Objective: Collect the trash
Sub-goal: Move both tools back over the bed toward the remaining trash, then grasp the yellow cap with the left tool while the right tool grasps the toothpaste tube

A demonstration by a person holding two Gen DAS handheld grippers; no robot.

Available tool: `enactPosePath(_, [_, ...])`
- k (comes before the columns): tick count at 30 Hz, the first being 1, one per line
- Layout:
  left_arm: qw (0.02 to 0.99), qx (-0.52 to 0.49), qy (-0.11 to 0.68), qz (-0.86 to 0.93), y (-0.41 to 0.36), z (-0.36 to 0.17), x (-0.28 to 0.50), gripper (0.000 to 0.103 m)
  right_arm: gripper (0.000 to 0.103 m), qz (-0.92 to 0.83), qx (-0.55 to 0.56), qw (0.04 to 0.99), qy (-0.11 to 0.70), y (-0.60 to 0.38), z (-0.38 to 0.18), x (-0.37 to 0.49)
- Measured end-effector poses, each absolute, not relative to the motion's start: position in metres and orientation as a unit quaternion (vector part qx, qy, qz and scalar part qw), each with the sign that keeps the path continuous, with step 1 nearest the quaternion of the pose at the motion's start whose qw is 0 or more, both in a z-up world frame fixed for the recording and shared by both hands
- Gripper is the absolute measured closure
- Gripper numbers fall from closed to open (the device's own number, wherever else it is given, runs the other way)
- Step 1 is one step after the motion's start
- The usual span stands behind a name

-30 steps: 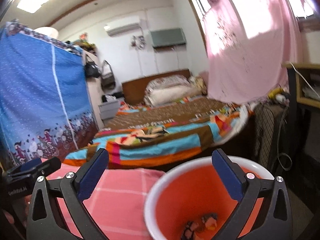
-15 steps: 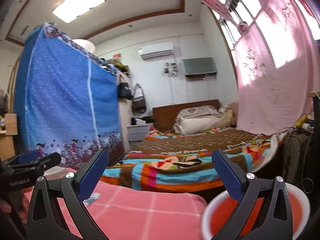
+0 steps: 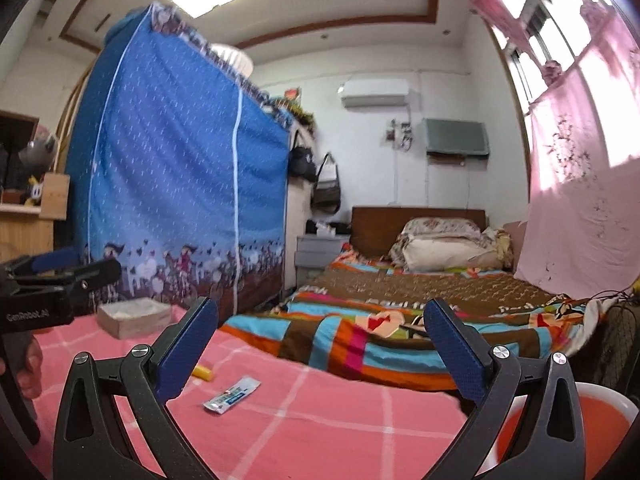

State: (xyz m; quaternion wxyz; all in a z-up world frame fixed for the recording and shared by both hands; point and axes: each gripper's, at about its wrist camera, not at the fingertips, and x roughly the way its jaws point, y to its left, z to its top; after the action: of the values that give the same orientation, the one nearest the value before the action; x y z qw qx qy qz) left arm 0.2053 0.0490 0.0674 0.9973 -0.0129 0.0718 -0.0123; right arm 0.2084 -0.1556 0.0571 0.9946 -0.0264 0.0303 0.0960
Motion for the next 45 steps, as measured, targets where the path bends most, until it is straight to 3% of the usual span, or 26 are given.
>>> enactPosePath(9, [0.988,-0.042,0.150,-0.006,0.070,0.053,0.245,0.011,0.003,0.135,-0.049,0.974,0.178,-0.123,0.039,0.264])
enactPosePath(12, [0.982,-0.046,0.182,-0.006,0.074,0.046,0.256,0.017,0.018,0.150,-0.043,0.959,0.238,-0.116,0.029,0.283])
enactPosePath(13, [0.979,-0.047,0.196,-0.007,0.075,0.043,0.261,0.019,0.019,0.154,-0.041,0.952,0.263,-0.112,0.024,0.292])
enactPosePath(19, [0.961,-0.063,0.267,-0.030,0.079,0.028,0.284,0.041,0.043,0.185,-0.048,0.920,0.342,-0.093,0.005,0.312])
enactPosePath(22, [0.951,-0.067,0.299,-0.045,0.076,0.021,0.293,0.046,0.050,0.190,-0.057,0.912,0.360,-0.086,0.000,0.315])
enactPosePath(27, [0.934,-0.069,0.344,-0.073,0.067,0.010,0.306,0.052,0.054,0.209,-0.053,0.892,0.397,-0.085,-0.010,0.325])
enactPosePath(32, [0.922,-0.069,0.369,-0.096,0.059,0.005,0.313,0.053,0.077,0.216,-0.044,0.887,0.405,-0.092,-0.011,0.328])
enactPosePath(45, [0.903,-0.009,0.414,-0.117,0.013,-0.004,0.337,0.057,0.082,0.196,-0.021,0.904,0.380,-0.127,-0.003,0.320])
